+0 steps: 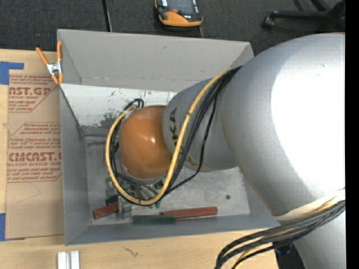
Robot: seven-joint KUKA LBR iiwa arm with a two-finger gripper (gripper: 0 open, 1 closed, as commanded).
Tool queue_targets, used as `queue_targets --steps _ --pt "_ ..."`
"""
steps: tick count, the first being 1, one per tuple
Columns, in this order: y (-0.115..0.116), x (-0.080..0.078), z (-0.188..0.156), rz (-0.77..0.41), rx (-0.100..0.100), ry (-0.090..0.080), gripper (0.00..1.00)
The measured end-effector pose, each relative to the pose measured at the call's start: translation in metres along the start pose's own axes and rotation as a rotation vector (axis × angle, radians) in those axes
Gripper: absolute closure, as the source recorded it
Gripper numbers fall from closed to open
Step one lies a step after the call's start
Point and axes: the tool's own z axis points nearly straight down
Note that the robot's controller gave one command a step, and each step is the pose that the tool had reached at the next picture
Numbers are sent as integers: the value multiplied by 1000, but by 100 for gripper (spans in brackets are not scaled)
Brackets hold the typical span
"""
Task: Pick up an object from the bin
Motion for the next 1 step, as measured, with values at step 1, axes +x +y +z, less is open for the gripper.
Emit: queue_targets --steps 1 --pt "0 3 -20 0 1 10 100"
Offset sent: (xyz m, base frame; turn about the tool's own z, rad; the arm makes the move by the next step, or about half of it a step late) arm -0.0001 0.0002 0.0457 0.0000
